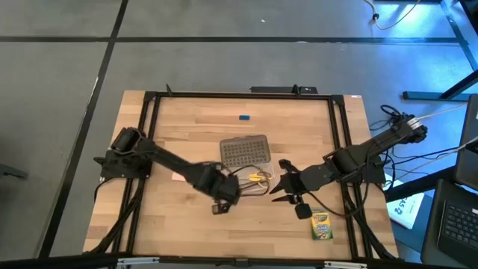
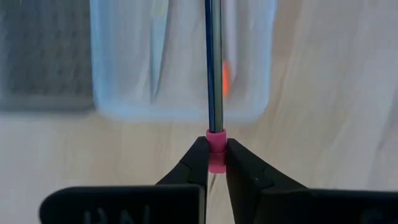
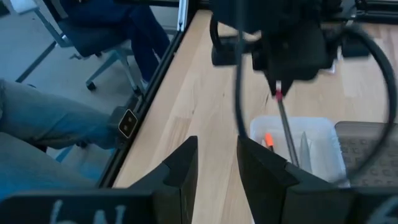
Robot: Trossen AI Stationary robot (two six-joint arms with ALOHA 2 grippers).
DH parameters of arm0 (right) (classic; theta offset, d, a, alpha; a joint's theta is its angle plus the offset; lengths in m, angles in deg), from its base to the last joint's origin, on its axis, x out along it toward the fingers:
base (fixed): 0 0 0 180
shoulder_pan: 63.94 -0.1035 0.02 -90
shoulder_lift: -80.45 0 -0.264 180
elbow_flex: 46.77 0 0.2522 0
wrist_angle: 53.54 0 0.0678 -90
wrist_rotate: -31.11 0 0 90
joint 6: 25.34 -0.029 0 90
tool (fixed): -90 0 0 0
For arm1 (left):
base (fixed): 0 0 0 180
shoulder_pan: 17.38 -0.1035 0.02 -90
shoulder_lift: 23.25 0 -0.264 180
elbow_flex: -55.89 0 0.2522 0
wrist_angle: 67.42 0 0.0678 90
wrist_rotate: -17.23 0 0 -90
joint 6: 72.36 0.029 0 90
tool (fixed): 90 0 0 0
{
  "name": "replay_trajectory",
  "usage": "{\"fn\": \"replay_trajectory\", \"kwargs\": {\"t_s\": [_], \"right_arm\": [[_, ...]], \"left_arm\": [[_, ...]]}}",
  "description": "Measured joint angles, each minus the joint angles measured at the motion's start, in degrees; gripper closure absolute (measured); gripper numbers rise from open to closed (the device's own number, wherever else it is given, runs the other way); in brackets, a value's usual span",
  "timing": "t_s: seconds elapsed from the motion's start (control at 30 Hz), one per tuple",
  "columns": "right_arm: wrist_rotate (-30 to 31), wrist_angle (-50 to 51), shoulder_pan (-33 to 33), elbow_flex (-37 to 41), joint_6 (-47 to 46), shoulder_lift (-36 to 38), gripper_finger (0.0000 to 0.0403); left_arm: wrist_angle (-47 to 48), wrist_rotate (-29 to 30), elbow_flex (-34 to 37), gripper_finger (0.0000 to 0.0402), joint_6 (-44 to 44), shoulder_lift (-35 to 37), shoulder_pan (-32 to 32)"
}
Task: Pack school essentials
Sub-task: Put the black pencil into the black supply box
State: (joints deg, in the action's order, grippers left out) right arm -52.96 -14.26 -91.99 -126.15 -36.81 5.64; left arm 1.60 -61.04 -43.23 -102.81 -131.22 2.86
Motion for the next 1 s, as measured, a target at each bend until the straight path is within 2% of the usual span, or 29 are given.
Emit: {"fn": "replay_trajectory", "kwargs": {"t_s": [0.2, 0.47, 0.8, 1.0], "right_arm": [[0.00, 0.98, 0.00, 0.00, 0.08, 0.50, 0.0289], [0.00, 2.34, 0.01, 0.00, -0.19, 0.24, 0.0289], [0.00, 2.25, 0.01, 0.00, -0.23, 0.24, 0.0289], [0.01, 2.16, 0.02, 0.00, -0.24, 0.24, 0.0289]], "left_arm": [[-11.49, -0.98, -0.04, 0.0377, 5.59, -0.32, -3.57], [-12.23, -1.21, 2.00, 0.0377, 3.86, -0.45, -3.47], [-20.56, -0.75, 8.32, 0.0377, 2.51, -0.50, -2.16], [-21.53, -1.91, 10.16, 0.0377, 2.08, -0.52, -2.15]]}}
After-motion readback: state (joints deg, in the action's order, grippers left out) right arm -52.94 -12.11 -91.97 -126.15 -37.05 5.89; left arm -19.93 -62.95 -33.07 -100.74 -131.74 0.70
